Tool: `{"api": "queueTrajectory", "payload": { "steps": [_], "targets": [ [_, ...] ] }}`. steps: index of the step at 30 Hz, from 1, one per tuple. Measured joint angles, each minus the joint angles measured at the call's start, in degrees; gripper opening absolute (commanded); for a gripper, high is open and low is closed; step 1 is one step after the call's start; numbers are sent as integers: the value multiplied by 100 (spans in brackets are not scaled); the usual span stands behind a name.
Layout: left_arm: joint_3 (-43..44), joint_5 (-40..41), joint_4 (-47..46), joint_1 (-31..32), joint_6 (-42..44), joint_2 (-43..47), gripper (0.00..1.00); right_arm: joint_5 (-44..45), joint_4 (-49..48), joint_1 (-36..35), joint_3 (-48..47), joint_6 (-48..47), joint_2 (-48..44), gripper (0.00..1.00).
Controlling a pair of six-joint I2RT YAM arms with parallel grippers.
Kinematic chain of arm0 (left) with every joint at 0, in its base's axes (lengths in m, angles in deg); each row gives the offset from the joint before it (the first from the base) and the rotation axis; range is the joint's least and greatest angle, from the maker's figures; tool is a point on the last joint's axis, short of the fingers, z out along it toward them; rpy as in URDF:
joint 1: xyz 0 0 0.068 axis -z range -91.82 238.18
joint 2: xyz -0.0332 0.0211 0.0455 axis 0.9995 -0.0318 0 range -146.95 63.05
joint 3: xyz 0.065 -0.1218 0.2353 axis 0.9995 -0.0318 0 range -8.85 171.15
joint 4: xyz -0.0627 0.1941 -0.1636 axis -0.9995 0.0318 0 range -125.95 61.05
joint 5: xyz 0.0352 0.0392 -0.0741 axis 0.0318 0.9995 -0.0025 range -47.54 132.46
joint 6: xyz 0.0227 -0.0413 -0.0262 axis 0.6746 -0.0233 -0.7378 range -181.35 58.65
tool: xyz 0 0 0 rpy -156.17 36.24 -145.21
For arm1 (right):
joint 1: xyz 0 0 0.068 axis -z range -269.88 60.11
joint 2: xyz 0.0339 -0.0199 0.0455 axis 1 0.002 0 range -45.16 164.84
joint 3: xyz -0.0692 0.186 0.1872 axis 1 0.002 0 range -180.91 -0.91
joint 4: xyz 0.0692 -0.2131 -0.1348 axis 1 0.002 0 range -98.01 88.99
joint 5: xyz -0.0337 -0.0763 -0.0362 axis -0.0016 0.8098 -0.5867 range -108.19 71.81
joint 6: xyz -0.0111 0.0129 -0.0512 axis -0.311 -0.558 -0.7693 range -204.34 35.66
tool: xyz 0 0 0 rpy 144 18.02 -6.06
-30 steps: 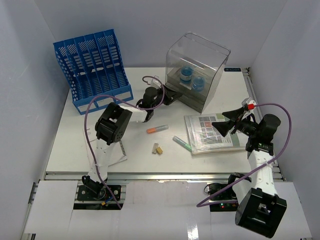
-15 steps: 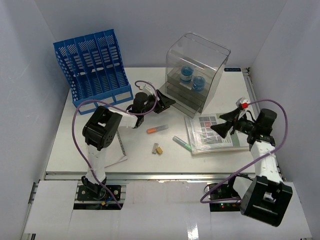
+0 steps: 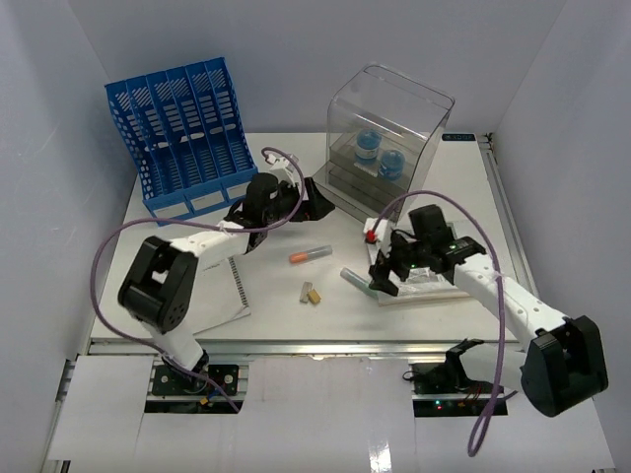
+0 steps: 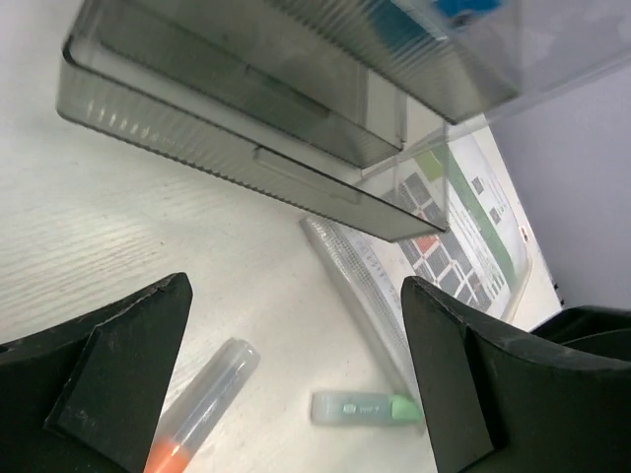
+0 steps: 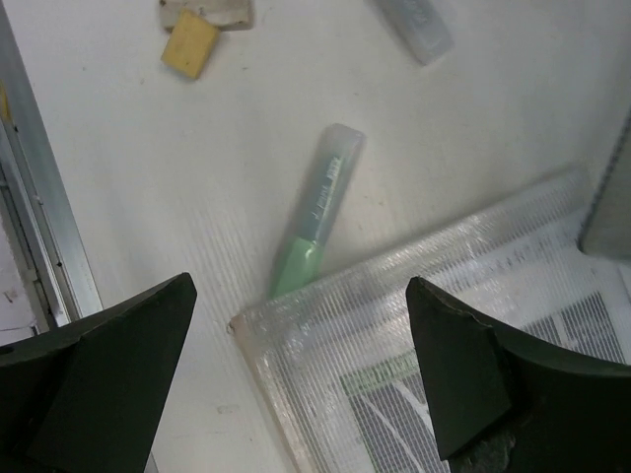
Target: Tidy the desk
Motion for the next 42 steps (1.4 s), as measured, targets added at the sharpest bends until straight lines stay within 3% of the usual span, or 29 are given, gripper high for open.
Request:
{"api": "queueTrajectory", "payload": {
  "steps": [4,7,15,21,24,33,36,42],
  "targets": [
    [-366,414,621,0,828,1257,98,1275,-188,-1343,-76,357,618,96],
    [-682,695,1155,0,1297,2061,98,1880,-230,-1780,-320,661,1343,94],
    [-1509,1233,2526,-4,2087,3540,98,2676,-253,-1901,-1183,1099,2625,81],
    [-2015,1392,2980,-4,2337,4508,98,2774,-234,-1903,-1193,1177,2836,55],
    [-2194,1584,3116,-4,2342,4802,98,2771,-230,-1903,-1193,1192,2869,43],
    [-2244,1378,3137,-7,2420,5039,98,2740,-237,-1903,-1193,1181,2957,30],
    [-2252,1133,3116,-7,2470,5036,98,2678,-232,-1903,-1200,1169,2957,16],
    [-2276,613,3058,-7,2567,4950,98,2306,-133,-1903,-1271,1040,2838,12]
  ]
}}
